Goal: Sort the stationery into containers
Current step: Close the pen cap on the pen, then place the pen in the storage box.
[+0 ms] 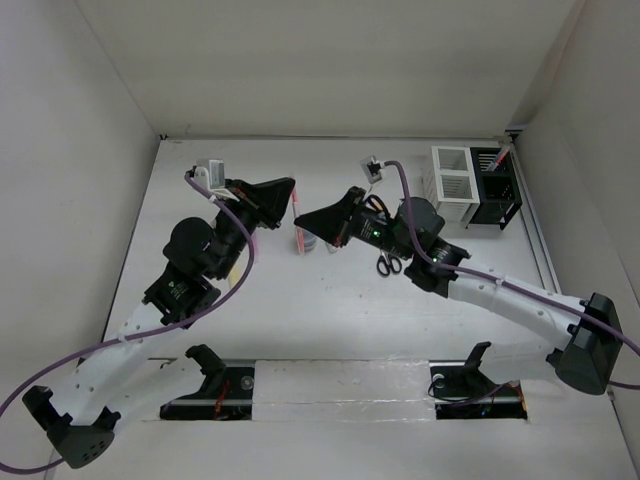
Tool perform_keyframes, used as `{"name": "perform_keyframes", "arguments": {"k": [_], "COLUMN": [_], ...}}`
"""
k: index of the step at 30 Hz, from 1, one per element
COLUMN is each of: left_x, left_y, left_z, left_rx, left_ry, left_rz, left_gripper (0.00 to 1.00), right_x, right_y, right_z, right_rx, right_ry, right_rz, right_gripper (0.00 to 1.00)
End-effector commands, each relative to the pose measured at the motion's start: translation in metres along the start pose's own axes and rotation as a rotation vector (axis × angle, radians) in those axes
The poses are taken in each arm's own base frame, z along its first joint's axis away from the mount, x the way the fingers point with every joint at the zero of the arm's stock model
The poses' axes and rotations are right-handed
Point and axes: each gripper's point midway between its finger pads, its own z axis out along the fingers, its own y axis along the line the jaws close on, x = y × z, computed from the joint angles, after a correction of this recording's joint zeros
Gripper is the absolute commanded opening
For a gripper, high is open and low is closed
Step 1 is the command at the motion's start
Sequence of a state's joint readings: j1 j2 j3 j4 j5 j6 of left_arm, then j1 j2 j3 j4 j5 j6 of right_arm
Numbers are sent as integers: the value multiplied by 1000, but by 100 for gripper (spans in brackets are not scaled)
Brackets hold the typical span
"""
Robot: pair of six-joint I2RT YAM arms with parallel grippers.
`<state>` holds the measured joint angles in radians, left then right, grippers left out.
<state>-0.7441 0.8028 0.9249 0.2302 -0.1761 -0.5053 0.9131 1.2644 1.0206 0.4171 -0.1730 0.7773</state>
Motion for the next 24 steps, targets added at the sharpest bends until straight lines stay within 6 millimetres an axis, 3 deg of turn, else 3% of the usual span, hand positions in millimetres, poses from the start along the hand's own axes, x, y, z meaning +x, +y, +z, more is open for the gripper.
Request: {"name": "perform_keyframes", "arguments": {"k": [1,9,13,16,24], "left_x": [24,29,32,36,36], "left_y": [-4,-7,-10,-7,-11], "left_z": [-7,-9,-7,-7,-8], "left_rx": [36,46,64,59,81], "left_ry": [101,119,130,137,140], "left_rz": [51,51,59,61,58], "left_gripper": [0,0,0,0,0], "right_x": [-83,-104,-111,-121,-116], "right_y": [57,57,45,52,55], "right_z": [-4,-6,1,1,11], "right_rx": [-175,-169,-148,-178,-208], "right_ry": [-224,-244,-248,-243,-201], "right_rz": [-24,-9,15,46,47], "right_gripper": [0,0,0,0,0]}}
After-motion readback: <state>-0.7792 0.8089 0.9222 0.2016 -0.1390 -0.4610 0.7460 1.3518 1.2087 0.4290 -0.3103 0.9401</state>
